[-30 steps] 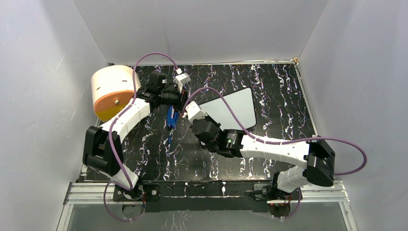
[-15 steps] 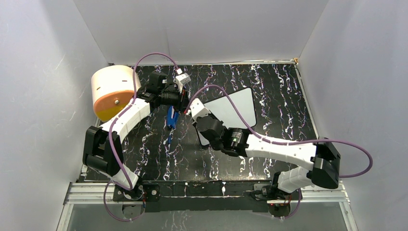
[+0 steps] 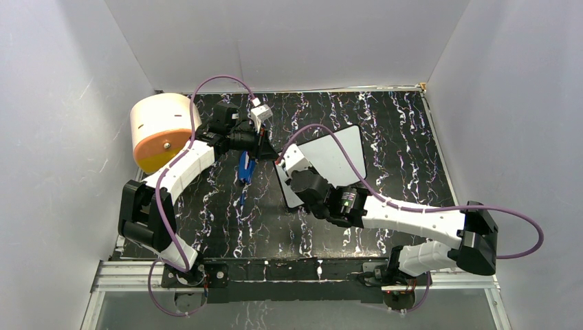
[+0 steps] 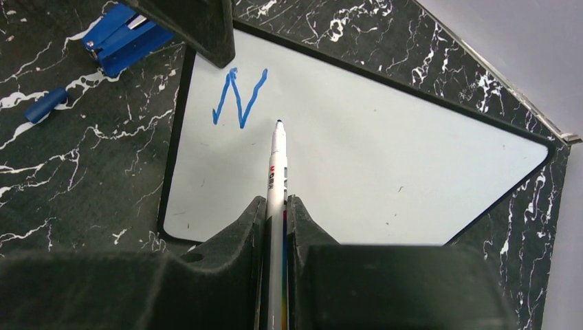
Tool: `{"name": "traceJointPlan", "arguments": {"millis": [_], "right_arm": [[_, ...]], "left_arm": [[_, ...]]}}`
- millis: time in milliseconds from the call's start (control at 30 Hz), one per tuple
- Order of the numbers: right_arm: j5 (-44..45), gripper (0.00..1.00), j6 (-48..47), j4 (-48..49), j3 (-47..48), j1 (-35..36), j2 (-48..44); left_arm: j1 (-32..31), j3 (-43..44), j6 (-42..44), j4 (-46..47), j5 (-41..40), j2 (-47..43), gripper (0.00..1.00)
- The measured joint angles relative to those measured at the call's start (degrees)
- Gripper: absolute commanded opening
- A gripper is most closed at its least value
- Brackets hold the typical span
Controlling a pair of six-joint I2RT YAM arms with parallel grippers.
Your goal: Write a sentence on the whiteboard
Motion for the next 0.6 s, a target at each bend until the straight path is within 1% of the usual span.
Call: {"name": "traceJointPlan", "arguments": {"millis": [200, 600], "right_arm": [[-0.2, 0.0, 1.99, -1.25, -1.31, 0.0, -0.04], [-1.14, 0.0, 2.69, -0.87, -1.68, -0.31, -0.02]], "left_arm": [[0.0, -0.02, 0.0, 0.0, -0.02, 0.0, 0.0], [-0.02, -0.02, 0.0, 0.0, 0.0, 0.0, 0.0]]}}
